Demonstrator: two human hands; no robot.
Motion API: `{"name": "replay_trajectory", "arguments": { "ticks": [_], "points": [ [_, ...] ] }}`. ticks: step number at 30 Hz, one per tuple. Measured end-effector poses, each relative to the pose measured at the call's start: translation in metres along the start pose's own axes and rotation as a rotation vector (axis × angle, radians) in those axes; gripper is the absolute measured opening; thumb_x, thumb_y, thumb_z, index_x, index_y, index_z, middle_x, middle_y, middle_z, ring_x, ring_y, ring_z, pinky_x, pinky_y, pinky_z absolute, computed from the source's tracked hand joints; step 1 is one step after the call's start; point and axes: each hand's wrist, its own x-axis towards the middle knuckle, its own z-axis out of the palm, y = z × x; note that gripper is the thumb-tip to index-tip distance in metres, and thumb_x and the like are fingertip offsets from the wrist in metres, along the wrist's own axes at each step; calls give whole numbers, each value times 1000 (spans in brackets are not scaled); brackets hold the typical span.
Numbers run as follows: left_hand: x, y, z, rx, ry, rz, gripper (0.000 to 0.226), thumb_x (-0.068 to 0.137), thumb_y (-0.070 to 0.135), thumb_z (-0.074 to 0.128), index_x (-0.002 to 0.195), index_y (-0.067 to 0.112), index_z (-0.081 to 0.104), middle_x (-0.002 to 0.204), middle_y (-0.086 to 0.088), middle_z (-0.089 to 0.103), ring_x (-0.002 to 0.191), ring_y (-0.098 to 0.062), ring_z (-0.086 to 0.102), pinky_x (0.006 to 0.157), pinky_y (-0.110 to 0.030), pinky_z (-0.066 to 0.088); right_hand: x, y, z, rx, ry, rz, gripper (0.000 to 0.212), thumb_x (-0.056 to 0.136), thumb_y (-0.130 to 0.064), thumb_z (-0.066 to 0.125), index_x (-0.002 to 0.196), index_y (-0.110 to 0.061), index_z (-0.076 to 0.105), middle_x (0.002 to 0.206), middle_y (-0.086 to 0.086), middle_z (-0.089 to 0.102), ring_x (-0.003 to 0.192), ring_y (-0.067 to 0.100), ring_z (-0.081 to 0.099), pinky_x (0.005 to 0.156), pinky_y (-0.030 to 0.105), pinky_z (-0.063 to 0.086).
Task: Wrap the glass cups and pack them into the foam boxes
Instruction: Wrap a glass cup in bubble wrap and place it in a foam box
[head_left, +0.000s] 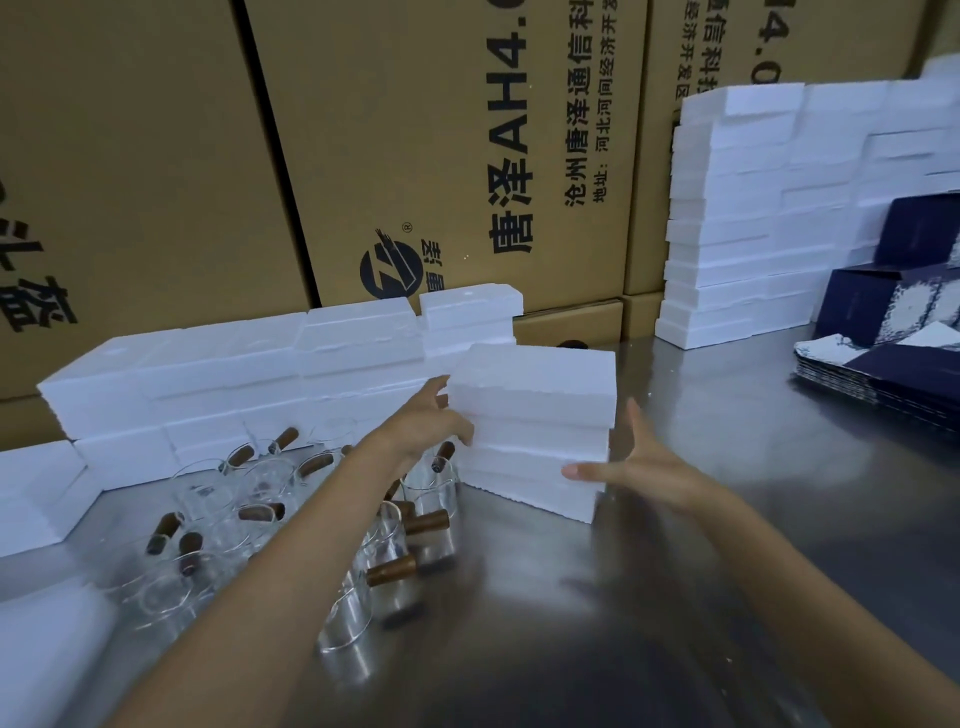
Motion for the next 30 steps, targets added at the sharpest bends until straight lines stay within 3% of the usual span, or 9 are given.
{"name": "replay_trajectory", "arguments": {
  "ticks": [1,3,6,12,16,20,24,27,30],
  "points": [
    [-2,2,3,-13,-9,24,76,78,-12,65,145,18,43,129,-4,60,117,-25,57,88,-27,53,-5,-7,-1,25,50,-36,152,40,-61,91,157,-34,-2,160,-19,18,147,10,23,117,36,27],
    [-8,7,7,-38,-9,51,67,78,-11,65,136,19,51,121,-1,64,114,-24,59,82,-23,53,-13,-20,-2,91,72,-157,126,50,-55,91,152,-42,18,149,-31,36,139,0,36,110,33,39],
    [-20,17,11,-52,26,80,64,78,-8,64,135,18,53,124,-3,64,116,-23,58,94,-32,52,-23,-39,4,91,38,-253,82,69,-30,88,132,-48,37,112,-41,56,107,-20,52,82,15,43],
    [-83,47,-1,-53,116,109,54,80,0,60,128,23,55,118,2,63,108,-15,55,72,-24,42,-55,-73,13,160,26,-285,79,74,-27,85,137,-38,39,127,-20,57,116,-5,54,83,18,44],
    [-145,35,-9,0,166,70,49,83,9,63,124,30,48,117,8,59,107,-15,54,83,-31,47,-99,-84,28,208,-49,-259,76,70,-37,86,134,-44,45,119,-26,64,103,-12,60,80,16,45],
    [-208,1,-9,21,205,13,49,87,13,65,124,37,43,106,17,56,94,-4,55,70,-23,45,-143,-77,53,213,-133,-206,83,64,-40,87,135,-47,44,124,-24,63,113,-4,59,94,25,48],
    [-261,-41,-7,5,183,1,52,88,16,68,136,27,50,121,6,67,105,-10,64,83,-26,53,-185,-61,85,222,-204,-188,74,70,-24,87,128,-47,48,114,-27,67,106,-6,62,79,11,50],
    [-291,-69,-9,-5,150,-70,70,79,55,76,140,38,46,130,12,64,115,-13,62,102,-37,50,-209,-46,106,231,-250,-174,73,72,-15,85,129,-43,49,119,-22,67,111,-2,62,87,17,50],
    [-306,-83,-6,-59,126,-199,90,54,91,60,133,48,49,128,14,63,116,-16,63,103,-43,50,-226,-35,121,183,-294,-168,69,74,-16,84,129,-42,51,120,-23,66,113,-2,61,88,17,49]
  ]
}}
